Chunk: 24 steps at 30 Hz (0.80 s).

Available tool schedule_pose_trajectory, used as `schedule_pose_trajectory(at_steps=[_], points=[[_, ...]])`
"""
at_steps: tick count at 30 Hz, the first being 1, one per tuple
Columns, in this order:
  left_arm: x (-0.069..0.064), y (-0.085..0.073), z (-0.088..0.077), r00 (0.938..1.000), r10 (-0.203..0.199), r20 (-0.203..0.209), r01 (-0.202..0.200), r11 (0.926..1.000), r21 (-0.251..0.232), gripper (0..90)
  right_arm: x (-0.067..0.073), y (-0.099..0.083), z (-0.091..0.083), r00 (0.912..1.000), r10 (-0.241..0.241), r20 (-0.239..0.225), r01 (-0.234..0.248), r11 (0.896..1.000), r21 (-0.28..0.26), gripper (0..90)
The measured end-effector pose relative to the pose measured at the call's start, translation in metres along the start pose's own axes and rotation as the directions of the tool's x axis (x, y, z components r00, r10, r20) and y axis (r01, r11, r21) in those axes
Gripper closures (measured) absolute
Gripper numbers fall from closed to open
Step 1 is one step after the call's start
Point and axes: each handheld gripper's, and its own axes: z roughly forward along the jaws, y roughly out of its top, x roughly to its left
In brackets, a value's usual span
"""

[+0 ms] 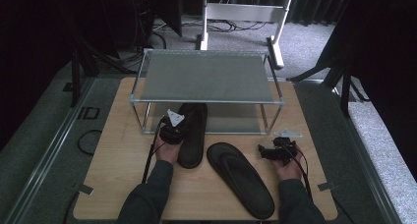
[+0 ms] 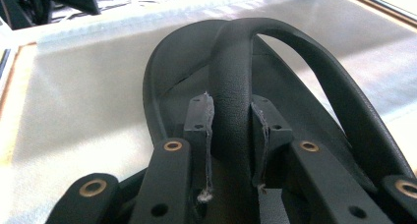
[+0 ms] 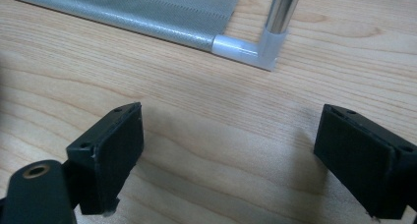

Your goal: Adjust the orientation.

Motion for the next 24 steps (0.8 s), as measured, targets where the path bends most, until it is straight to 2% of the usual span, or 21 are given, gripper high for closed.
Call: schedule_pose_trajectory(at_steps=[1,3,5,6,7,8,9,11,13,15,24], points=[[0.001,0.000,0.003,0.9998,-0.010,-0.018,0.010,0.9999,-0.003,73.1,0.000,0.000,0.000,1.0000,0.000,0.000,0.000,1.000,0.000,11.1],[0.001,-0.002,0.005,0.9996,0.001,-0.026,-0.001,1.0000,-0.004,69.2,0.000,0.000,0.000,1.0000,0.000,0.000,0.000,1.000,0.000,11.1],[0.001,-0.003,0.005,0.9997,0.002,-0.024,-0.002,1.0000,-0.006,62.1,0.000,0.000,0.000,1.0000,0.000,0.000,0.000,1.000,0.000,11.1],[0.001,-0.003,0.005,0.9997,0.002,-0.024,-0.002,1.0000,-0.006,62.1,0.000,0.000,0.000,1.0000,0.000,0.000,0.000,1.000,0.000,11.1],[0.001,-0.003,0.003,0.9997,0.000,-0.025,-0.001,0.9999,-0.012,54.9,0.000,0.000,0.000,1.0000,0.000,0.000,0.000,1.000,0.000,11.1],[0.001,-0.004,0.001,0.9997,-0.004,-0.024,0.004,0.9999,-0.015,54.9,0.000,0.000,0.000,1.0000,0.000,0.000,0.000,1.000,0.000,11.1],[0.001,-0.004,0.000,0.9997,-0.006,-0.022,0.005,0.9998,-0.018,49.7,0.000,0.000,0.000,1.0000,0.000,0.000,0.000,1.000,0.000,11.1],[0.000,-0.004,-0.004,0.9998,-0.009,-0.018,0.009,0.9997,-0.023,47.2,0.000,0.000,0.000,1.0000,0.000,0.000,0.000,1.000,0.000,11.1],[-0.001,-0.005,-0.010,0.9998,-0.019,-0.011,0.018,0.9994,-0.030,43.6,0.000,0.000,0.000,1.0000,0.000,0.000,0.000,1.000,0.000,11.1],[-0.004,-0.011,-0.023,0.9983,-0.058,0.007,0.059,0.9975,-0.038,40.9,0.000,0.000,0.000,1.0000,-0.001,0.000,0.001,1.000,-0.001,11.1],[-0.011,-0.025,-0.054,0.9973,-0.053,0.052,0.055,0.9977,-0.041,34.7,0.000,0.000,0.000,1.0000,-0.002,0.001,0.002,1.000,0.000,11.1]])
